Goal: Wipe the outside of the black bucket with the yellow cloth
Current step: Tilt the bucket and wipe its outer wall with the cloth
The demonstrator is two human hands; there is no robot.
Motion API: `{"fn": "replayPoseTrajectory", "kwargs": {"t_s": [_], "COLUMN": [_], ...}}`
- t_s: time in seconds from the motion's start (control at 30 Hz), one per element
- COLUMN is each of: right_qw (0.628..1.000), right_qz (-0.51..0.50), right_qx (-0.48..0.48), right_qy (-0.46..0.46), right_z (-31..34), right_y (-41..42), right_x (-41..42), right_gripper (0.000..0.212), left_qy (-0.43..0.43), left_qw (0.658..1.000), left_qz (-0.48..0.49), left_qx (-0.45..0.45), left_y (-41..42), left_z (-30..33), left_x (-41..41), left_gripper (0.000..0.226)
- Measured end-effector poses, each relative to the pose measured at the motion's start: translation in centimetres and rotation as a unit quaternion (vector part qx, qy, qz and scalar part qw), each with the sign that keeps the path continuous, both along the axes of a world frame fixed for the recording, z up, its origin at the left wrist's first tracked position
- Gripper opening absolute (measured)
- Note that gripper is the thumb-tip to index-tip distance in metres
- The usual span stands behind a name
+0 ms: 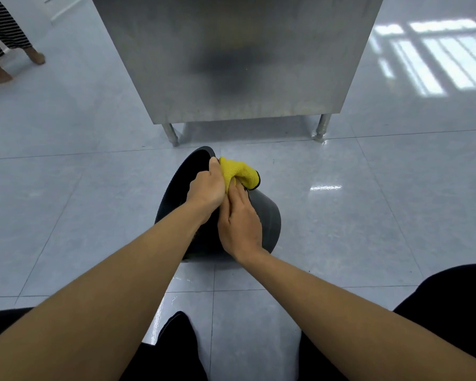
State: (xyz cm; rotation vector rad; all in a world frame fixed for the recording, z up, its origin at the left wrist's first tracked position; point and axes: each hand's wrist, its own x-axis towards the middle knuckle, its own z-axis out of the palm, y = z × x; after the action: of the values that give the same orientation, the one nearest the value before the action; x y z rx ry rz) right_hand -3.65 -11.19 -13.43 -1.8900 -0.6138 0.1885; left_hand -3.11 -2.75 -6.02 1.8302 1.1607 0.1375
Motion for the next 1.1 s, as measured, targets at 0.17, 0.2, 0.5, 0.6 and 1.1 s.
{"fn": "replayPoseTrajectory", "kwargs": {"t_s": [0.17,0.2,0.5,0.6,1.1], "right_qw": [0.996,0.993,0.970,0.976,1.000], "right_qz": [-0.037,-0.049,-0.124,-0.130,-0.014], "right_qx": [-0.081,-0.100,-0.147,-0.120,-0.012], "right_qy": [0.021,0.037,0.151,0.125,-0.010], "right_z": [-2.5,-3.0,-5.4,-4.6,-2.7], "right_y": [-1.4,-1.7,-3.9,-3.2,-1.1], "right_x": [1.4,1.8,3.0,2.1,0.2], "right_gripper": [0.054,0.053,0.045,0.046,0.049], "left_qy": [0.000,-0.006,-0.064,-0.075,-0.050], "left_qw": [0.999,0.999,0.998,0.997,0.998], "left_qz": [0.034,0.037,0.009,0.007,-0.025], "left_qx": [0.023,0.020,0.012,-0.024,-0.017], "left_y": [0.1,0.2,0.4,0.7,1.1], "left_z": [-0.4,-0.4,-0.7,-1.1,-0.6], "left_x": [-0.4,-0.5,-0.2,-0.1,0.4], "left_gripper": [0.064,0.061,0.030,0.039,0.060]}}
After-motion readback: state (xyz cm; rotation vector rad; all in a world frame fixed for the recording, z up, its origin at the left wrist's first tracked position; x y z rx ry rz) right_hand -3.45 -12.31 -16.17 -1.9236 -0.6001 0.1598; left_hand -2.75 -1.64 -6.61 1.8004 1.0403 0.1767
